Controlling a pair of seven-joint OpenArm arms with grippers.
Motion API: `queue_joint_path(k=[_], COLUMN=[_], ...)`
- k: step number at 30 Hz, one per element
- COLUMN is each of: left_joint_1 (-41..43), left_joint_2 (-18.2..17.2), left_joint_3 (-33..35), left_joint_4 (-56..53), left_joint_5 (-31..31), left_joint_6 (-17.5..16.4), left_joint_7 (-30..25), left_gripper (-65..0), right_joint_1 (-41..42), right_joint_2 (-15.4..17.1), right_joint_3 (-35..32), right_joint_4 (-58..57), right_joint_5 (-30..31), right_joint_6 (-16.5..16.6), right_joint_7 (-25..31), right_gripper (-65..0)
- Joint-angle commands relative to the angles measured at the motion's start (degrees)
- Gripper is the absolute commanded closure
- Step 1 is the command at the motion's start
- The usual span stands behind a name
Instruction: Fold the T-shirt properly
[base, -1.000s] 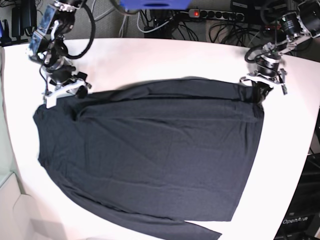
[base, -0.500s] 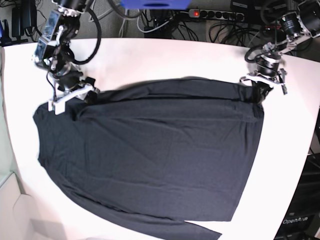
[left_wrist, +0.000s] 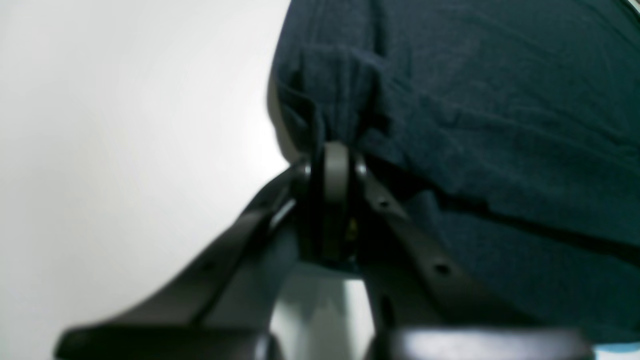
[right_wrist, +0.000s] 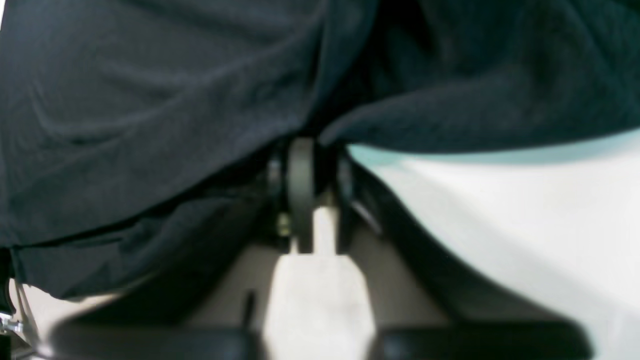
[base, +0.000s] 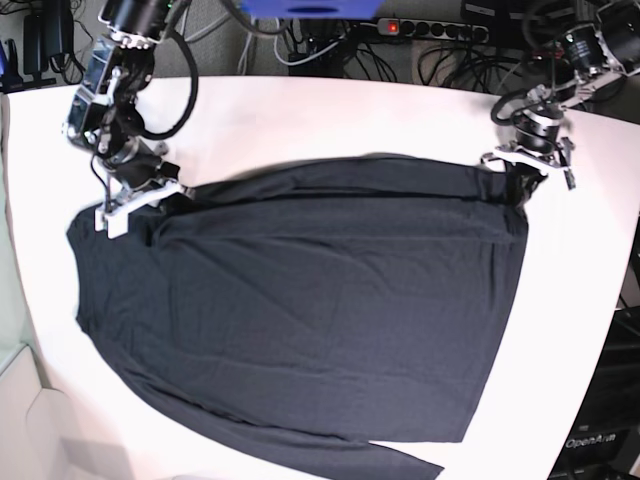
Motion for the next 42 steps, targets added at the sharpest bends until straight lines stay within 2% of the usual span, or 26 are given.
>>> queue_joint_path(k=[1,4,12,19,42], left_joint_1=[0.0,-0.1,-2.8,-4.8,-12.2], left_joint_2=[-1.4,-1.7,-5.4,-7.9,-7.7], left_joint_3=[-0.3,-0.3,-0.3,-0.3,-0.4], left_joint_4=[0.2,1.2,5.8,9.0,9.1], left_joint_5=[-0.8,-0.8,-0.8,-0.8,-0.8], left_joint_6=[0.6,0.6,0.6,0.9,1.0], left_joint_7=[1.2,1.2,1.2,1.2,1.2], left_gripper=[0.0,0.0,0.0,0.0,0.0], right_joint_1=[0.0,-0.2,-2.3,-2.4,3.7], right_joint_2=[0.2,0.2,0.2,0.2,3.0], right_joint_3=[0.0,0.0,-0.4,-0.4,-0.5], right_joint_4=[0.4,0.5,10.1,12.7,12.4], right_joint_5=[-0.9,-0.9,-0.9,-0.9,-0.9], right_joint_6=[0.0,0.0,0.0,0.0,0.0], right_joint_7=[-1.2,-1.2,-1.5,-1.8,-1.8], right_gripper=[0.0,0.0,0.0,0.0,0.0])
